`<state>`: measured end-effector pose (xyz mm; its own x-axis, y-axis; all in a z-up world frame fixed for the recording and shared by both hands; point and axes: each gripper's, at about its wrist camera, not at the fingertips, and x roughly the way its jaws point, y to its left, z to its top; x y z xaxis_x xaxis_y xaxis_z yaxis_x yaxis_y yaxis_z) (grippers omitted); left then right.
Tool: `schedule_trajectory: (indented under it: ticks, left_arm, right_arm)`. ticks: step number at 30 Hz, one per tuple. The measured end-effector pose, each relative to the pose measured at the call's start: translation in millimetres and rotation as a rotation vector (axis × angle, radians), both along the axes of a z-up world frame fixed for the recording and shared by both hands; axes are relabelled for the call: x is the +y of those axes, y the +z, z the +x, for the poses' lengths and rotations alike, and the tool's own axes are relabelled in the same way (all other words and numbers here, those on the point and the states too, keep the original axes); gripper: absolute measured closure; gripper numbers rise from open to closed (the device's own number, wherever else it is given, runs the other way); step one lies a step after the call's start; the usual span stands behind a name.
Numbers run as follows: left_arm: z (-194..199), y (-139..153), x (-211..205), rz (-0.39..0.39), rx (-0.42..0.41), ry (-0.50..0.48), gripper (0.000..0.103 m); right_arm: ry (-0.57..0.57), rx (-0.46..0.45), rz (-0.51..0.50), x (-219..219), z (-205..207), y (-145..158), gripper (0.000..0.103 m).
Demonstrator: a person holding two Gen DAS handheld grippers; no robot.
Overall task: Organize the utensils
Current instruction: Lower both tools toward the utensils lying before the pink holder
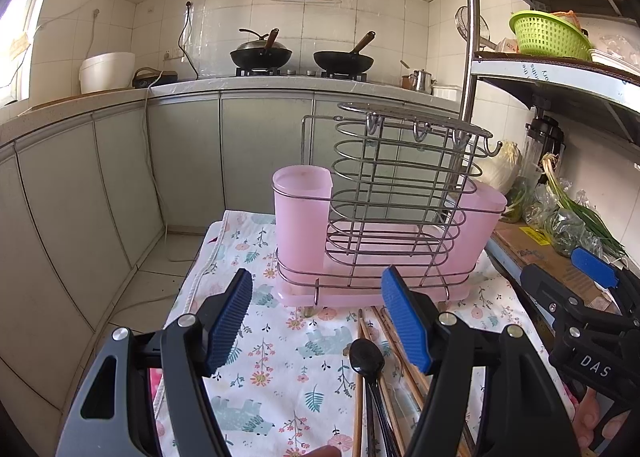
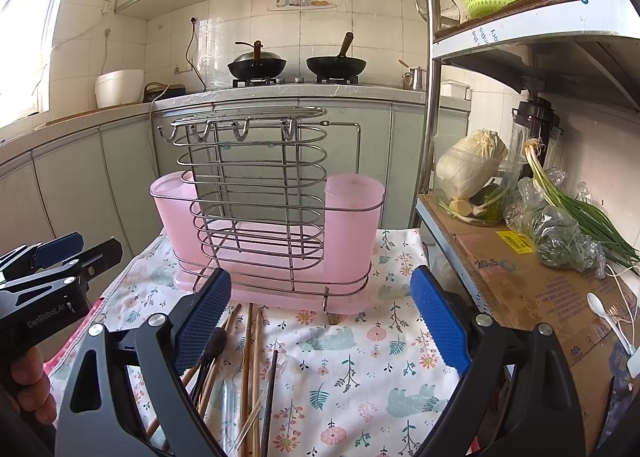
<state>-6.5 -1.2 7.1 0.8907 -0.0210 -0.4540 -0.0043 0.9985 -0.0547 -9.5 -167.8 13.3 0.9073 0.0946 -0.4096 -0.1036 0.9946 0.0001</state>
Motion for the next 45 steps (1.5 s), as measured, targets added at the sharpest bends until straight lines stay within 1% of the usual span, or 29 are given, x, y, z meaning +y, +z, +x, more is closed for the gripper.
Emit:
schedule_trajectory:
  ticks: [9, 15, 24, 31, 33, 34, 36, 37, 39, 41, 42, 44, 45]
  left_arm:
    - [5.9, -9.5, 3.1, 0.002, 0.031, -0.01, 0.036]
    - [10.8, -17.3, 4.8, -0.001, 0.055, -0.018, 0.036]
    - [21.8, -34.5, 11.0, -0.019, 0.125, -0.03, 0.037]
    - [31.7, -48.3, 15.6, -0.028, 0.2, -0.077, 0.041]
    - [35.4, -53.4, 18.7, -0.041, 0.234, -0.095, 0.042]
    - [37.7, -56.0, 20.4, -0.05, 0.254, -0.106, 0.044]
    - [42.4, -62.4, 23.9, -0.076, 0.3, -0.133, 0.048]
    - [44.6, -65.5, 25.3, -0.09, 0.324, -0.145, 0.051]
    - [48.6, -72.5, 27.7, -0.118, 0.374, -0.171, 0.057]
    - [53.6, -80.5, 29.2, -0.153, 0.429, -0.203, 0.067]
    - [56.1, -84.8, 29.1, -0.173, 0.456, -0.221, 0.069]
    - [59.2, -92.5, 27.7, -0.201, 0.497, -0.25, 0.076]
    - [61.0, -95.8, 26.9, -0.211, 0.515, -0.261, 0.076]
  right_arm:
    - [-0.011, 0.026, -0.004, 1.2, 4.1, -6.6, 0.011]
    - [-0.019, 0.066, 0.003, -1.2, 10.4, -14.5, 0.011]
    - [-0.019, 0.169, 0.029, -6.3, 24.3, -33.6, 0.011]
    - [0.011, 0.252, 0.058, -8.6, 33.6, -48.6, 0.011]
    - [0.029, 0.28, 0.067, -8.2, 36.9, -53.3, 0.02]
    - [0.039, 0.296, 0.074, -8.4, 38.1, -54.9, 0.022]
    - [0.059, 0.326, 0.097, -8.8, 40.4, -59.7, 0.028]
    - [0.07, 0.344, 0.111, -9.1, 41.9, -62.5, 0.03]
    - [0.088, 0.377, 0.138, -10.2, 44.6, -67.0, 0.037]
    - [0.102, 0.408, 0.168, -12.5, 46.6, -72.1, 0.043]
    - [0.11, 0.427, 0.19, -14.5, 48.2, -74.8, 0.047]
    - [0.125, 0.463, 0.24, -19.3, 50.5, -79.6, 0.052]
    - [0.13, 0.479, 0.264, -21.6, 52.0, -81.9, 0.055]
